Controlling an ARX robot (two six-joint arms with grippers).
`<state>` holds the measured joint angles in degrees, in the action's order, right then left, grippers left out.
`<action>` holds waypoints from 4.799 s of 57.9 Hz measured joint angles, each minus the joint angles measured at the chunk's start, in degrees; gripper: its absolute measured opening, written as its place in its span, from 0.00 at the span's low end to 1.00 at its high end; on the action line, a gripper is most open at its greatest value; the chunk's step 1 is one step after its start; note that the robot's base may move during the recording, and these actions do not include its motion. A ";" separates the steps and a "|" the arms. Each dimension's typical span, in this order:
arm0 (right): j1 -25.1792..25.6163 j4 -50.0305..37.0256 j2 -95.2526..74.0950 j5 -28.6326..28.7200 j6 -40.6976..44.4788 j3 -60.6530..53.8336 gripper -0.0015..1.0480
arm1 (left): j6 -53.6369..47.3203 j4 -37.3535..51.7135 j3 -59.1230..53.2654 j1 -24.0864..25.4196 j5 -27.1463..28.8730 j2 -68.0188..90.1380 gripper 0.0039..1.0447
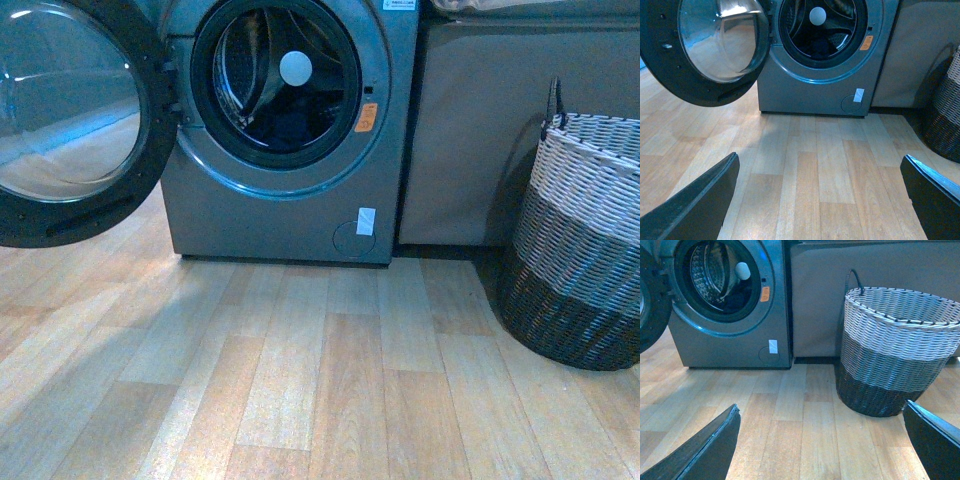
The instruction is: Collect clothes from washing machine
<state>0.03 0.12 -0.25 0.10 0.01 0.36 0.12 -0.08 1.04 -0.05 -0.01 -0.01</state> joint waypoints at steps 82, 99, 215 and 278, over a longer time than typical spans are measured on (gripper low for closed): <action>0.00 0.04 0.00 -0.04 0.00 0.00 0.93 | -0.02 -0.02 0.00 0.00 0.09 0.07 0.94; 0.00 0.02 0.00 0.02 0.00 0.00 0.93 | -0.02 0.00 0.00 0.00 -0.02 0.28 0.94; 0.00 0.04 0.00 0.00 0.00 0.00 0.93 | -9.70 25.94 78.64 -11.89 -3.82 130.53 0.94; 0.00 0.04 0.00 0.00 0.00 0.00 0.93 | -4.20 3.02 99.56 -10.60 5.57 144.74 0.78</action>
<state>0.03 0.16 -0.25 0.10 0.01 0.36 -4.08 2.94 100.60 -10.66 5.56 144.73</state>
